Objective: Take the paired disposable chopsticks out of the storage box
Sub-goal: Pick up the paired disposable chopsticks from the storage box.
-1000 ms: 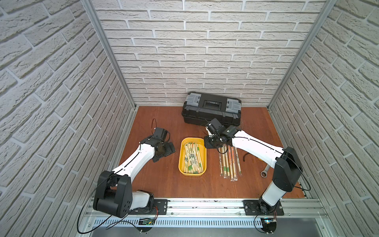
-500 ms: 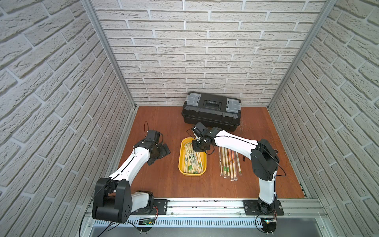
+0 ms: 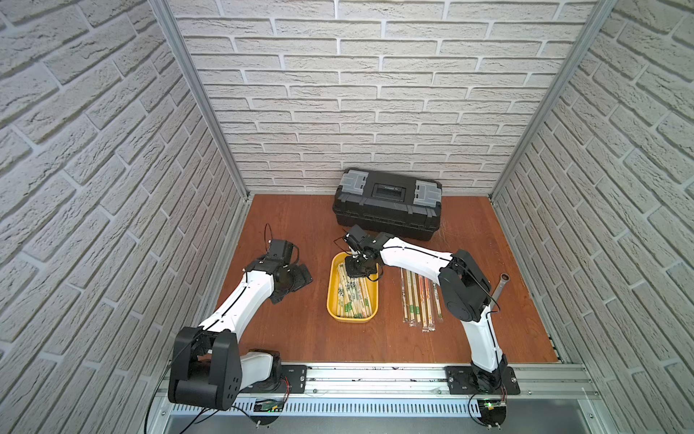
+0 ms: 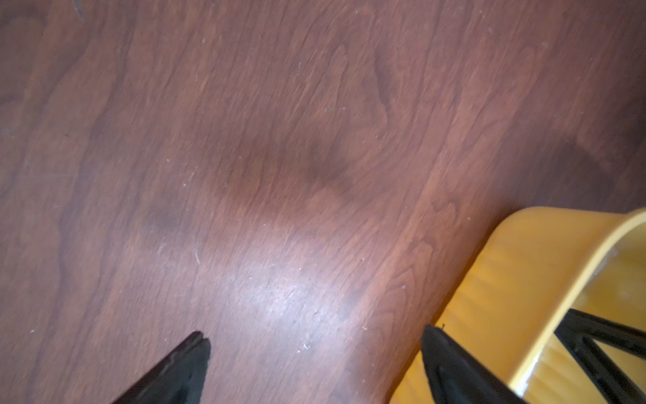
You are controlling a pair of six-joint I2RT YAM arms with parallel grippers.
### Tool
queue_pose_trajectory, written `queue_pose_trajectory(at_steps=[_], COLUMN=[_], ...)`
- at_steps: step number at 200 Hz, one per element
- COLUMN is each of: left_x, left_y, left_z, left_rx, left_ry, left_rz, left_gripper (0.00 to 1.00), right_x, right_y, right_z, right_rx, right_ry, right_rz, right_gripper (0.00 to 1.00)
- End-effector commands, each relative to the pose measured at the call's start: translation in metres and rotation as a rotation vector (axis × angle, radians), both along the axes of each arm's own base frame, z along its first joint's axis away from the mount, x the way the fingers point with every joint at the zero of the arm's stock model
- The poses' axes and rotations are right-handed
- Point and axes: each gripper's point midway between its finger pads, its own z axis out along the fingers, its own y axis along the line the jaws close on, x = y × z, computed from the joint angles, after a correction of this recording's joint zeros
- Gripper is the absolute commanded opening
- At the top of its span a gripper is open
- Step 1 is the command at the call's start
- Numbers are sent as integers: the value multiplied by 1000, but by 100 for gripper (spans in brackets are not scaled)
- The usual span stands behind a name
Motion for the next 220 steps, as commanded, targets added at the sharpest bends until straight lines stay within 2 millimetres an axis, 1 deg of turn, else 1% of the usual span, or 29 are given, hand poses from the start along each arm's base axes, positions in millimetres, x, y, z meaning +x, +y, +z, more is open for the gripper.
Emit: queue_pose_trajectory(at_steps=[1,90,132,154,185,194,220], left_x=[-1,-2,-2,-1,1,0,1], left_y=[0,-1,-1,-2,-3,-3,-3], left_z=[1,1,0,1,1,0,1], left_rx=[-8,-19,-22,-27,-33,-35,-34], left_ry=[-17,-19,-19,-18,-19,-17,-17], left_rz=[3,8,12,11,12,12,12], left_gripper=[98,98,98,98,98,98,98], right_x=[4,11,13,14,13,13,13], right_y=[4,0,-2,-4,-1,0,1], right_z=[2,-13,-17,-18,-23,-23,-21], right_rx=[-9,-45,-54,-64,-62,-60,-50], right_ry=[-14,0,-1,1,11,14,11], right_rz=[8,2,-3,-6,2,3,7], right_gripper=[21,21,21,23,23,22,14])
